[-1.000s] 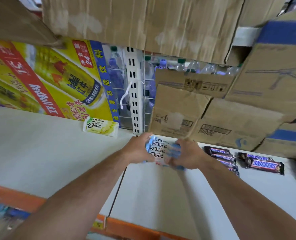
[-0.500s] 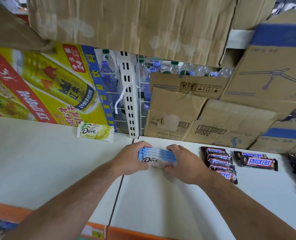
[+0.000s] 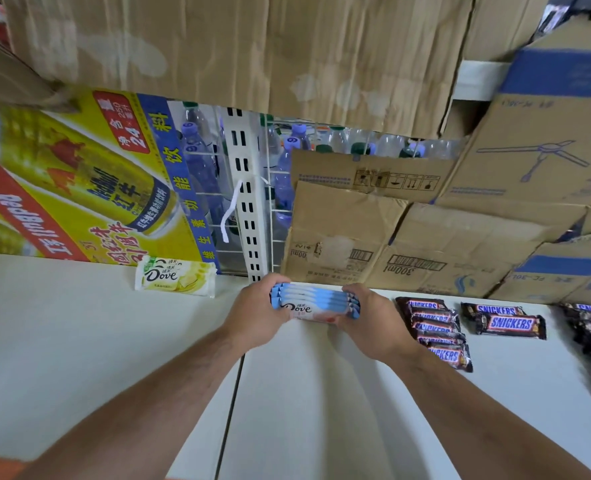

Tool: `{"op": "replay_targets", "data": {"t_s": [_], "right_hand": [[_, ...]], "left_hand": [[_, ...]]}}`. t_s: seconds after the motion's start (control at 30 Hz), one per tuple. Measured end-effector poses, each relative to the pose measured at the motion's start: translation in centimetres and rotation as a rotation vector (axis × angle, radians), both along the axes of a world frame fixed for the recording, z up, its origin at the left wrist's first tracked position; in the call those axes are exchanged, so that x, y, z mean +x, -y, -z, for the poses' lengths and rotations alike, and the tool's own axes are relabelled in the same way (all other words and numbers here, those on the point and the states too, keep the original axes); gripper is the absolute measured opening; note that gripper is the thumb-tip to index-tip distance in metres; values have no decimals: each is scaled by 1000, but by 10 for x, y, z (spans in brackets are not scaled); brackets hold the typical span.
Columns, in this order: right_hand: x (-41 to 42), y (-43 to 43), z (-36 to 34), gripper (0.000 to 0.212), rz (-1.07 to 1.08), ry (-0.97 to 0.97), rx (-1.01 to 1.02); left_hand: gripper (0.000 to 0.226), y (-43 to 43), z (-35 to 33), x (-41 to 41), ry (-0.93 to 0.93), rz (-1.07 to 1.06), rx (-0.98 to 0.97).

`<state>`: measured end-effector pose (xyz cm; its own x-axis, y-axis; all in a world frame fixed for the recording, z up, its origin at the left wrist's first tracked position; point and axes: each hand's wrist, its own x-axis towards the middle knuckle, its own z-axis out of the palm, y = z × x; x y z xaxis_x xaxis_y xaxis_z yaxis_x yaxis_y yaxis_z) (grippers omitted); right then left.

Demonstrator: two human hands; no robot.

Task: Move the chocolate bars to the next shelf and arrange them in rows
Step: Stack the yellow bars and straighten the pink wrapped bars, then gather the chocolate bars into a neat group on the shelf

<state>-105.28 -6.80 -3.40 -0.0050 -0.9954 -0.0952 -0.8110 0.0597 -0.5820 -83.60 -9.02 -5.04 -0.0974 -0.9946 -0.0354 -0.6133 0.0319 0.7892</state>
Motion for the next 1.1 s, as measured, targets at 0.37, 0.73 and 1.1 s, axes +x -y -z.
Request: {"op": "replay_targets", "data": {"t_s": [0.37, 0.73, 1.1], "right_hand": [[2, 22, 8, 34, 158, 172, 24], [6, 18, 1, 34, 175, 170, 46], [4, -42, 4, 39, 184, -74, -55]], "left_hand": [[46, 5, 11, -3, -95, -142, -52], [50, 8, 12, -3, -63, -125, -51], [32, -44, 11, -18, 199, 30, -435]]}}
